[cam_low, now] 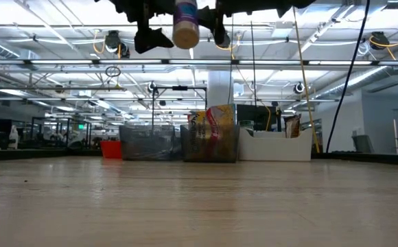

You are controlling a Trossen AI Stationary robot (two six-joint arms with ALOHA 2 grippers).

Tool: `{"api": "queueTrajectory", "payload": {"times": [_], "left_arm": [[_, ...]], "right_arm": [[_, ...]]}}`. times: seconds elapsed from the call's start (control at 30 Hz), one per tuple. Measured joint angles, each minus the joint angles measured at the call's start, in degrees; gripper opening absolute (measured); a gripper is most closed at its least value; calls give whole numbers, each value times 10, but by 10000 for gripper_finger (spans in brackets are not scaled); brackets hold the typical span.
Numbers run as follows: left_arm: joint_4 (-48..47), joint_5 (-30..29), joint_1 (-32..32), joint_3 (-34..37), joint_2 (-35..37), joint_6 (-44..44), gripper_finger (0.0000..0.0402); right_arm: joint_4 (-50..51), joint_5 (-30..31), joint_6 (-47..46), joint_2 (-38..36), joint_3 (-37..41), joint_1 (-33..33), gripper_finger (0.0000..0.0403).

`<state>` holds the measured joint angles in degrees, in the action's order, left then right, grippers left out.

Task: Pick & Place Food Item
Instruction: Put the purple seasoning bottle into the white bin

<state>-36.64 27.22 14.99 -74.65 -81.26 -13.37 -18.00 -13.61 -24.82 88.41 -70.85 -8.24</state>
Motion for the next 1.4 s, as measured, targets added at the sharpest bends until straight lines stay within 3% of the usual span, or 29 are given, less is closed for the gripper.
{"api": "queueTrajectory", "payload": {"times": [0.17, 0.47, 0.67, 0.83, 1.03, 1.4], "left_arm": [[-12, 1, 10, 0, 14, -2, 325], [-51, -4, 34, 0, 71, 11, 303], [-79, -30, 51, 1, 123, 26, 300], [-94, -105, 52, 0, 160, 44, 305], [-89, -150, 52, 0, 178, 43, 305], [-68, -159, 50, 1, 166, 36, 293]], "right_arm": [[44, 6, 17, -27, 0, -12, 201], [162, 72, 73, -100, 0, -44, 201], [246, 173, 124, -165, 0, -64, 201], [260, 259, 140, -217, 41, -68, 201], [225, 316, 121, -270, 147, -68, 201], [-9, 439, 106, -291, 348, -68, 201]]}}
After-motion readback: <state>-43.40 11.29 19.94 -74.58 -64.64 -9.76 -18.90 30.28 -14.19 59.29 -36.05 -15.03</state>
